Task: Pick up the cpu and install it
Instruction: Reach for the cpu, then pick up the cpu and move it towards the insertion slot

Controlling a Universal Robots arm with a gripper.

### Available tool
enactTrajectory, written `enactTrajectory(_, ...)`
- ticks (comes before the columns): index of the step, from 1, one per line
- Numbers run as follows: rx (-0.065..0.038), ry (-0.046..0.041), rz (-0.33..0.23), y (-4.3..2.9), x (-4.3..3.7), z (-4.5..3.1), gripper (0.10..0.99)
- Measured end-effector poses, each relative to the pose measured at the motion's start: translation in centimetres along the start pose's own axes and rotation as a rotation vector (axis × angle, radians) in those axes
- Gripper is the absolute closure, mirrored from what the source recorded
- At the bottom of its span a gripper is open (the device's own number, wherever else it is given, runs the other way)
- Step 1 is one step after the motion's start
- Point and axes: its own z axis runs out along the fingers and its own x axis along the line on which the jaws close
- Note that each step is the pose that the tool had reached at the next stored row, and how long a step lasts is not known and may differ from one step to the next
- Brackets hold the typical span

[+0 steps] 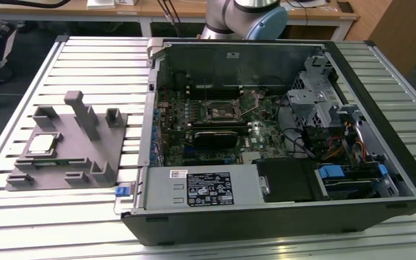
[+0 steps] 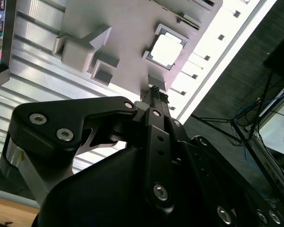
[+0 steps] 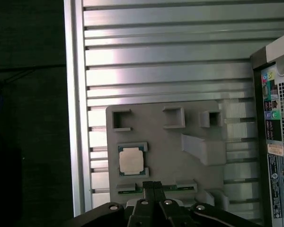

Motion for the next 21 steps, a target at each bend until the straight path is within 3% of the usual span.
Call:
enactTrajectory(14, 0.0, 0.0, 0.0, -0.21, 2.63, 0.08, 0.98)
enactTrajectory(17, 0.0, 0.001, 0.0, -0.22, 2.73, 0.18, 0.98)
enactTrajectory(21, 0.001, 0.0107, 0.001, -0.22, 2.75, 0.36, 0.98)
